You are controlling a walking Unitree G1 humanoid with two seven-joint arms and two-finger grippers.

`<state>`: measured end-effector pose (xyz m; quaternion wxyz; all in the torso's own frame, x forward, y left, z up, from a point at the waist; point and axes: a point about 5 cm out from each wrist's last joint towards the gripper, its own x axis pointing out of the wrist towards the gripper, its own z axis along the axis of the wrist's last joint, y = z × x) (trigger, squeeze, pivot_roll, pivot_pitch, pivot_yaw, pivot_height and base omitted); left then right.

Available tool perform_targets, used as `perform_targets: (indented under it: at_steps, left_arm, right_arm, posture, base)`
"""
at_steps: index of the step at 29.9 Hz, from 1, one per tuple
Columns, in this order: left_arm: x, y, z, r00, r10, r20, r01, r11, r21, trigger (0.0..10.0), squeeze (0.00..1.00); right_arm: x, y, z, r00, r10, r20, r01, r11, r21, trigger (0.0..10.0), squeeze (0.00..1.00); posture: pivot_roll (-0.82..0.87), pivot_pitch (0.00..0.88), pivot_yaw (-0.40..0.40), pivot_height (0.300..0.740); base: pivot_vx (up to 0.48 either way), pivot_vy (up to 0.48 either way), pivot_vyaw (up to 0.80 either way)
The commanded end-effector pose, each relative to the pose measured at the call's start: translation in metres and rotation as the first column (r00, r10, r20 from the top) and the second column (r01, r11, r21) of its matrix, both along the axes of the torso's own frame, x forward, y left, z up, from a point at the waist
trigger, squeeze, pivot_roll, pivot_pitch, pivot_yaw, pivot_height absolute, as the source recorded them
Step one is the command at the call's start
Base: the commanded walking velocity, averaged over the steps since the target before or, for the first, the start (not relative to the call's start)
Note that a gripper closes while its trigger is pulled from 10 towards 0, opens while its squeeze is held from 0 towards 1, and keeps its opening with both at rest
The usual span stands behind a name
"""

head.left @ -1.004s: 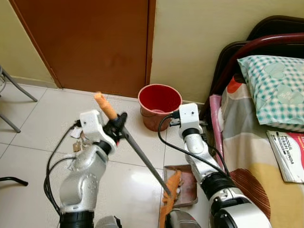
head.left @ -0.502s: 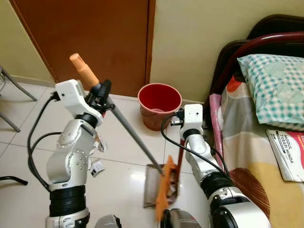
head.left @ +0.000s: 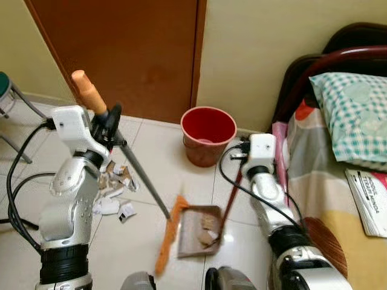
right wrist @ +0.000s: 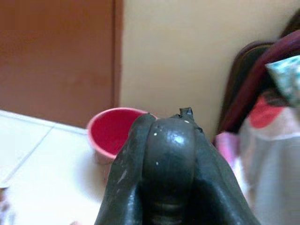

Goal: Sweep floor

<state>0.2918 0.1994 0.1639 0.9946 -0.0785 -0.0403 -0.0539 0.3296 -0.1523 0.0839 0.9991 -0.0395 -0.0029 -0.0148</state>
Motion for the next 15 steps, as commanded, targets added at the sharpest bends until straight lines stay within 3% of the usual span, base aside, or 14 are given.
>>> perform_targets:
  at_steps: [1,7,11,15]
  left_arm:
    - [-0.003,-0.003,-0.004,1.000,-0.026,0.009,0.026,0.999,0.040,10.0,0.00]
    - [-0.010,-0.003,-0.027,0.998,-0.034,-0.047,0.039,0.994,0.103,10.0,0.00]
    - [-0.015,-0.002,-0.040,0.997,-0.005,-0.078,0.020,0.979,0.201,10.0,0.00]
    - [-0.019,-0.007,-0.054,0.996,-0.018,-0.091,0.036,0.978,0.204,10.0,0.00]
  right_arm:
    - [-0.001,-0.015,0.009,0.998,-0.043,0.052,0.044,0.999,-0.016,10.0,0.00]
    - [-0.013,-0.039,0.000,0.994,-0.108,0.024,0.108,0.994,0.001,10.0,0.00]
    - [-0.022,-0.043,-0.006,0.992,-0.122,0.003,0.122,0.991,0.054,10.0,0.00]
    - [-0.031,-0.041,-0.010,0.993,-0.119,-0.002,0.119,0.991,0.062,10.0,0.00]
  posture:
    - [0.01,0.058,-0.052,0.740]
    - [0.01,0.042,-0.045,0.740]
    - [0.00,0.028,-0.035,0.740]
    - [-0.01,0.000,-0.044,0.740]
  base:
    - [0.000,0.000,0.00]
    - [0.000,0.000,0.00]
    - [0.000,0.000,0.00]
    - [0.000,0.000,0.00]
